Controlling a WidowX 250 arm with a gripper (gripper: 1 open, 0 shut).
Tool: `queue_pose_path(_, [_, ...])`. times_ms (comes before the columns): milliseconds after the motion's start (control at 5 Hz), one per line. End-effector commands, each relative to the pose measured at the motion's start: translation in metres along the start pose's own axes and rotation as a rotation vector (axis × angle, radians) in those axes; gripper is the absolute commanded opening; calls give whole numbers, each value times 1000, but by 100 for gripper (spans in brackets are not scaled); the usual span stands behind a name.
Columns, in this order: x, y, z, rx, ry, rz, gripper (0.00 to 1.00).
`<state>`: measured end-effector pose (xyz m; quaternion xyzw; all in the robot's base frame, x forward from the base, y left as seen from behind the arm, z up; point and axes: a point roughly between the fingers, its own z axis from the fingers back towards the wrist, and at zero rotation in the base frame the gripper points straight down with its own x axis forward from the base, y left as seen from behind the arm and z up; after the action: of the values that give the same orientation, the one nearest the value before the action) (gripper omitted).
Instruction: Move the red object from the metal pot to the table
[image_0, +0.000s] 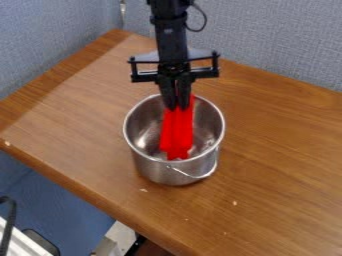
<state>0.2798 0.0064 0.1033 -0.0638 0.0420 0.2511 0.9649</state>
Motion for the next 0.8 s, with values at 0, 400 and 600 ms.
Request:
queue_pose_path(0, [-11, -29, 36, -38, -105, 61, 0])
queue_pose_path(400, [-38, -85, 38, -48, -114, -13, 0])
queue_pose_path(600, [-52, -105, 27, -19, -108, -159, 0])
